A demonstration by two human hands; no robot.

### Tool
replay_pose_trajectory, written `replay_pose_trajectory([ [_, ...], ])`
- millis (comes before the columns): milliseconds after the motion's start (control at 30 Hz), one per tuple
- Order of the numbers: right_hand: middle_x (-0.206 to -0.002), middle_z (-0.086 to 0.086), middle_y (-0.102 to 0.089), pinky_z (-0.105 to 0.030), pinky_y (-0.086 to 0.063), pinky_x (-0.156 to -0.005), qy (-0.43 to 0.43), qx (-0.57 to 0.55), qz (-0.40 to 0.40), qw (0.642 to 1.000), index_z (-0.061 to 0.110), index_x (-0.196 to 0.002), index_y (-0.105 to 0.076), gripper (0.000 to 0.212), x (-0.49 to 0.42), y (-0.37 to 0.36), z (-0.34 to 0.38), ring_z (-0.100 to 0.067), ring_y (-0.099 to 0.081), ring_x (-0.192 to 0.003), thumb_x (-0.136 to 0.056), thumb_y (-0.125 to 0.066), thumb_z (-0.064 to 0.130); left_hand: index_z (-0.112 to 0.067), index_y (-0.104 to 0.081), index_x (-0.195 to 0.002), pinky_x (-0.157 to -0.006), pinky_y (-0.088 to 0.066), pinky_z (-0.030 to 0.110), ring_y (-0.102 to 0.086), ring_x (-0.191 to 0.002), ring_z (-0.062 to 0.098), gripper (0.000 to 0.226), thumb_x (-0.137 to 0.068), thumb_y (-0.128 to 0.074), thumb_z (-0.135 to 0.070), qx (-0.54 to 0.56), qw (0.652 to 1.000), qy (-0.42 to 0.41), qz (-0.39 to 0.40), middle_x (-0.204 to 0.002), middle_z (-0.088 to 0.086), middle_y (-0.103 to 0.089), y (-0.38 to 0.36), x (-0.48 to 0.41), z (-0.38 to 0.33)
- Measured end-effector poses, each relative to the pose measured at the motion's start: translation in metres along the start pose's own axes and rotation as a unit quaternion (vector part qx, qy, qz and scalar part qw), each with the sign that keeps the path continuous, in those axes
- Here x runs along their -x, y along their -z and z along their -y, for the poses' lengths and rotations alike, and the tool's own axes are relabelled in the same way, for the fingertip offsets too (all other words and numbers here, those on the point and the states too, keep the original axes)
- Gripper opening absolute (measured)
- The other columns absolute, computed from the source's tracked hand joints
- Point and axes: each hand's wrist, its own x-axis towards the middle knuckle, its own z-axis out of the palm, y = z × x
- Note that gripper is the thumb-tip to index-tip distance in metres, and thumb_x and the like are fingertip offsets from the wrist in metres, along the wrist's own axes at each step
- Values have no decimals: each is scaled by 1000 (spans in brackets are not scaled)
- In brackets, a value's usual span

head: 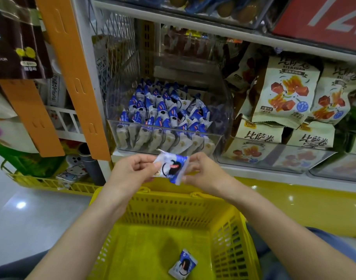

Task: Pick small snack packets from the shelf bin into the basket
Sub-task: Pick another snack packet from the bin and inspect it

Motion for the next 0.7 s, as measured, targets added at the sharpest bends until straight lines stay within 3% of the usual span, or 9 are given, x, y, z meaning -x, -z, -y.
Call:
replay_pose_trajectory([
  [67,-139,-2,-45,-32,-44,-97,25,66,-8,997,19,-139,-26,75,3,-2,-2,-17,-46,-124,-79,-72,23,-15,-66,-80,-56,-46,7,-56,-68,8,5,-82,-67,-11,-61,998,-27,8,-73,1,-63,-3,2,0],
  [133,-144,1,-39,-32,-39,-104,88,61,4,994,27,-140,-27,78,8,-6,1,-14,-40,-130,-77,-73,29,-13,-66,-77,-55,-42,7,-53,-65,8,5,-81,-68,-10,-92,995,-33,24,-71,2,-61,-5,4,1],
  [200,-129,2,-53,-31,-44,-98,143,56,10,988,30,-130,-43,58,10,-10,4,-11,-51,-116,-79,-71,33,-11,-67,-77,-57,-42,8,-54,-66,8,5,-81,-68,-10,-98,994,-35,46,-72,4,-62,-6,5,0],
  [267,-103,-6,-65,-41,-50,-85,172,55,-8,984,18,-110,-58,32,11,-11,8,-19,-61,-92,-83,-66,34,-12,-66,-76,-58,-43,8,-55,-64,4,7,-82,-66,-10,-95,993,-48,46,-70,0,-63,-6,6,0],
  [367,-93,-22,-65,-48,-49,-81,171,7,-3,985,-2,-98,-60,37,10,-12,9,-34,-61,-90,-87,-60,34,-17,-63,-73,-64,-44,12,-57,-67,1,13,-85,-64,-10,-97,991,-92,6,-70,-6,-63,-6,4,0],
  [467,-87,-5,-68,-33,-53,-79,189,-56,-27,980,11,-93,-62,18,10,-14,11,-17,-66,-84,-88,-61,28,-20,-60,-74,-66,-44,16,-59,-71,4,14,-85,-64,-12,-108,986,-128,-15,-74,-7,-64,-6,2,0],
  [567,-78,8,-66,-16,-50,-68,210,-70,-87,971,22,-86,-64,4,9,-13,10,-1,-61,-73,-87,-63,25,-23,-61,-74,-58,-44,14,-56,-58,-2,14,-82,-67,-15,-122,984,-128,-3,-66,-9,-65,-7,2,2],
  [700,-73,7,-68,-15,-48,-64,198,-43,-86,975,26,-77,-66,7,9,-9,10,-2,-61,-67,-82,-68,25,-26,-67,-81,-65,-50,22,-64,-69,5,10,-84,-66,-16,-120,988,-95,-1,-69,-9,-69,-8,3,5],
])
